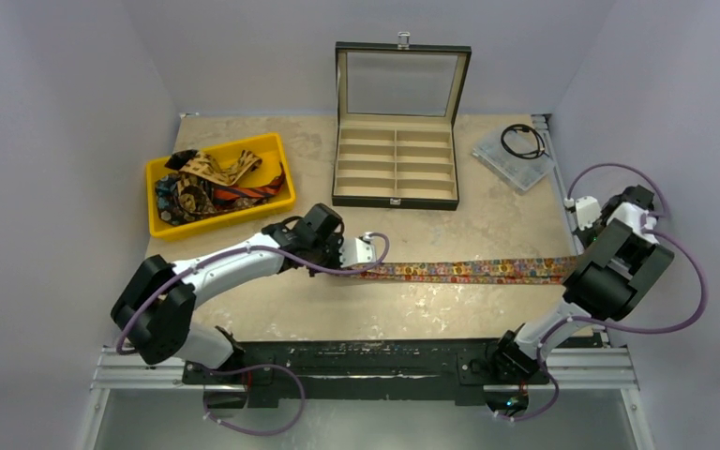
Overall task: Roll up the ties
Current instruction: Flatten out the tie at the center of the board.
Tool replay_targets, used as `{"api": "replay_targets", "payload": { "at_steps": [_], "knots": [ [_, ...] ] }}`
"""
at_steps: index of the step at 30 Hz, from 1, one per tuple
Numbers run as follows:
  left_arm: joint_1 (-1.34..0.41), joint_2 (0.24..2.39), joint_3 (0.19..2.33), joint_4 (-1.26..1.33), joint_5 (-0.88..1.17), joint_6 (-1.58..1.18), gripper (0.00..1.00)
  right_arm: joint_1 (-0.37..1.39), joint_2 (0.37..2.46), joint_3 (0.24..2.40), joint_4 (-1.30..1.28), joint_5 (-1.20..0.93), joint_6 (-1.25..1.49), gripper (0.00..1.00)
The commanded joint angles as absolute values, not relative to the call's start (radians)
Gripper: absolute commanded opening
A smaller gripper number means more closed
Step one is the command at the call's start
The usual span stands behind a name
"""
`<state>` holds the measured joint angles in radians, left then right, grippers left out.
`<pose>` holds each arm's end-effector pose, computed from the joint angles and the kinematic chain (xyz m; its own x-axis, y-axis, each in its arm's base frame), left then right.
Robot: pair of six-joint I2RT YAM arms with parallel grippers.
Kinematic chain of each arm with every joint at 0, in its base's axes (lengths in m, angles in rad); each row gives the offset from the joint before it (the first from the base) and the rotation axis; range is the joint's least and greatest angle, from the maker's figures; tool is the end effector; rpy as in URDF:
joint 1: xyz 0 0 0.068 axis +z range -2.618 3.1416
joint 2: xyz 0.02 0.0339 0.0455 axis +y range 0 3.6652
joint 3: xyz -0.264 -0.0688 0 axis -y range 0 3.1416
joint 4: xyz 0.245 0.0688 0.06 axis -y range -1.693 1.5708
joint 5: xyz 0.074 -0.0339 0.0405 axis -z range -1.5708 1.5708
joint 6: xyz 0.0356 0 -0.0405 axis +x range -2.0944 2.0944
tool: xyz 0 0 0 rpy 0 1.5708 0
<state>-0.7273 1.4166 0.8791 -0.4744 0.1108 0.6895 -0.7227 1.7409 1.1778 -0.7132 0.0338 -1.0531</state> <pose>0.2055 -0.1882 0.2077 -0.0404 0.8824 -0.4688 0.9465 0.1841 0.2650 0.2510 -0.2229 0.1888 -0.9360 -0.3325 -0.1155 -0.2929 0.9177 -0.2682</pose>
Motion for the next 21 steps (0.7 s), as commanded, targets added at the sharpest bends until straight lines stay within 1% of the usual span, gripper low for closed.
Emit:
{"api": "replay_targets", "payload": {
  "at_steps": [1,2,3,4,5,6,7,8,9,10,12,16,19,21],
  "knots": [
    [-0.801,1.457,0.884,-0.446,0.099,0.596,0.00,-0.757,1.759,1.191,-0.608,0.144,-1.132,0.00],
    [-0.811,1.462,0.883,-0.442,0.094,0.589,0.00,-0.758,1.761,1.190,-0.594,0.155,-1.134,0.00],
    [-0.815,1.468,0.885,-0.450,0.094,0.583,0.02,-0.758,1.761,1.194,-0.594,0.158,-1.134,0.00],
    [-0.813,1.472,0.892,-0.467,0.098,0.577,0.11,-0.758,1.760,1.201,-0.612,0.159,-1.132,0.01],
    [-0.811,1.470,0.897,-0.487,0.103,0.574,0.20,-0.756,1.760,1.208,-0.645,0.158,-1.132,0.10],
    [-0.807,1.459,0.897,-0.505,0.115,0.575,0.31,-0.756,1.752,1.211,-0.675,0.149,-1.132,0.26],
    [-0.798,1.435,0.892,-0.519,0.139,0.577,0.46,-0.756,1.740,1.212,-0.704,0.130,-1.136,0.40],
    [-0.786,1.400,0.881,-0.530,0.174,0.581,0.56,-0.756,1.722,1.207,-0.726,0.110,-1.150,0.53],
    [-0.773,1.357,0.864,-0.532,0.210,0.584,0.66,-0.756,1.701,1.203,-0.749,0.089,-1.164,0.62],
    [-0.761,1.317,0.844,-0.533,0.242,0.589,0.73,-0.755,1.681,1.201,-0.781,0.062,-1.173,0.67],
    [-0.745,1.256,0.823,-0.536,0.284,0.589,0.86,-0.748,1.649,1.207,-0.847,0.013,-1.174,0.71],
    [-0.736,1.263,0.840,-0.553,0.331,0.561,0.90,-0.690,1.594,1.214,-0.986,-0.112,-1.136,0.71],
    [-0.737,1.330,0.865,-0.514,0.310,0.522,0.90,-0.594,1.533,1.179,-1.044,-0.202,-1.071,0.68],
    [-0.739,1.378,0.888,-0.500,0.302,0.516,0.88,-0.515,1.495,1.143,-1.050,-0.245,-1.020,0.66]
  ]
}}
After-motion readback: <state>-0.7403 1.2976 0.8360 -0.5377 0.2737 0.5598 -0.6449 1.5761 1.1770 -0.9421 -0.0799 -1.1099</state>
